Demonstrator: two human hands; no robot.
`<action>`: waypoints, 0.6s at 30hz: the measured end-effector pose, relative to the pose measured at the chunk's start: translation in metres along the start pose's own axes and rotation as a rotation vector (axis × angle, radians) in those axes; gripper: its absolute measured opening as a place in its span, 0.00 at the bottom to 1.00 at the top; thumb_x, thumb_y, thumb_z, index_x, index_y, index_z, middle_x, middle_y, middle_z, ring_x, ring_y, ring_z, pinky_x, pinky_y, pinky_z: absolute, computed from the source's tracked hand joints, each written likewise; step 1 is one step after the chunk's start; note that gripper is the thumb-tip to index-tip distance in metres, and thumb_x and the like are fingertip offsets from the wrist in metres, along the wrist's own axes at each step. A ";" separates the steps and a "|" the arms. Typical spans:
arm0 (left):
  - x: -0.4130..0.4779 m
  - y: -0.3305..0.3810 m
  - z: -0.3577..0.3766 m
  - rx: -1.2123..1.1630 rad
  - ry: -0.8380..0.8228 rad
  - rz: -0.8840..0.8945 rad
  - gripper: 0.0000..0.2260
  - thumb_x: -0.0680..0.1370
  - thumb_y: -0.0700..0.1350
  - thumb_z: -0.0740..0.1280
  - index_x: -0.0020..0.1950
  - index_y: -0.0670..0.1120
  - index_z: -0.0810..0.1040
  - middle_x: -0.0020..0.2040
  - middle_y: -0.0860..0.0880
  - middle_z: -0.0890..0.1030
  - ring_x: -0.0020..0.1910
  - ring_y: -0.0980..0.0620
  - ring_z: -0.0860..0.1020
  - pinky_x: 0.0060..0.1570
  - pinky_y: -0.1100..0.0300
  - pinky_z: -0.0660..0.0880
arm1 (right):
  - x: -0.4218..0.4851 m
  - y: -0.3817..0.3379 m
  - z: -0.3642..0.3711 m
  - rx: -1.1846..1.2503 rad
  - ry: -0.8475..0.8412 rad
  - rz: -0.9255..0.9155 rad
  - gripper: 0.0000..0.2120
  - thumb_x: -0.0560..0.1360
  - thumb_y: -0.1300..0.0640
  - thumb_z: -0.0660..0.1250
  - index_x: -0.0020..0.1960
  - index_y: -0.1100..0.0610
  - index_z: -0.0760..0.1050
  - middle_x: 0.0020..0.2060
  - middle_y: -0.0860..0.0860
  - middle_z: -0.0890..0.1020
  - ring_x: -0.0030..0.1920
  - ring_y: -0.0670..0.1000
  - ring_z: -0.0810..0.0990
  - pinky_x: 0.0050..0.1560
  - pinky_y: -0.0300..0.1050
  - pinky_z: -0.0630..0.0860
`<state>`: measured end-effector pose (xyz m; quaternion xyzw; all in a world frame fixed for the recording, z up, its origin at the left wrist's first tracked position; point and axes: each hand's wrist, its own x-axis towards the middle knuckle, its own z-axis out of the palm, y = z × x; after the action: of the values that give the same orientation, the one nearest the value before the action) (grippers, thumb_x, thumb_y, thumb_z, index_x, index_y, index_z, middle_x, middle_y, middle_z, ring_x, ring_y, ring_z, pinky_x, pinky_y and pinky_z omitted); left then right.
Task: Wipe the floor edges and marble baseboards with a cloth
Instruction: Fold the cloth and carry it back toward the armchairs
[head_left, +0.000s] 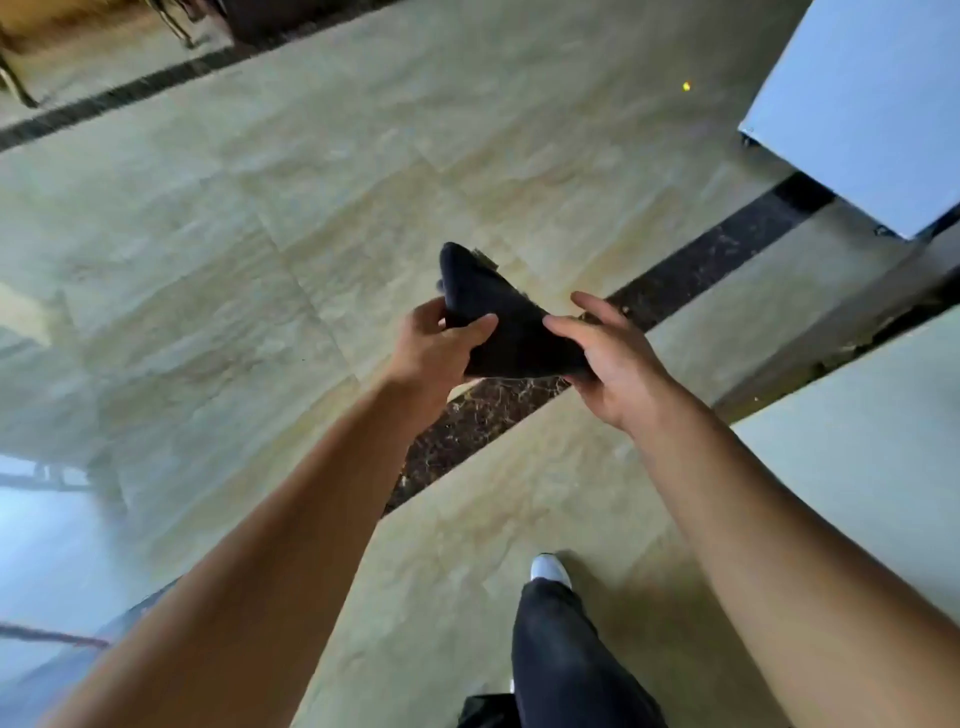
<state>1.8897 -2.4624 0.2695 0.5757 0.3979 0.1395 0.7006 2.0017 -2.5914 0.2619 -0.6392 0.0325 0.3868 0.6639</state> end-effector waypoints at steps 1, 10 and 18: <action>0.005 0.025 -0.025 -0.040 0.031 0.021 0.15 0.76 0.37 0.72 0.62 0.40 0.79 0.56 0.38 0.83 0.52 0.40 0.83 0.48 0.46 0.83 | 0.002 -0.019 0.030 0.012 -0.061 0.028 0.20 0.74 0.63 0.71 0.65 0.52 0.76 0.50 0.53 0.84 0.51 0.52 0.84 0.50 0.48 0.82; 0.074 0.162 -0.283 -0.271 0.302 0.058 0.08 0.79 0.38 0.68 0.57 0.39 0.76 0.49 0.40 0.78 0.43 0.45 0.79 0.37 0.56 0.74 | 0.080 -0.066 0.335 0.098 -0.578 0.438 0.08 0.75 0.63 0.69 0.53 0.62 0.74 0.51 0.61 0.77 0.56 0.58 0.77 0.40 0.51 0.85; 0.028 0.219 -0.579 -0.360 0.714 0.193 0.01 0.79 0.38 0.68 0.51 0.42 0.78 0.42 0.44 0.80 0.37 0.50 0.79 0.34 0.59 0.75 | 0.046 -0.024 0.685 -0.097 -1.163 0.699 0.11 0.70 0.61 0.73 0.51 0.61 0.78 0.43 0.54 0.80 0.39 0.49 0.76 0.45 0.35 0.66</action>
<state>1.5491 -1.9761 0.4478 0.3941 0.5293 0.4630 0.5917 1.7376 -1.9681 0.3806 -0.3085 -0.1425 0.8603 0.3801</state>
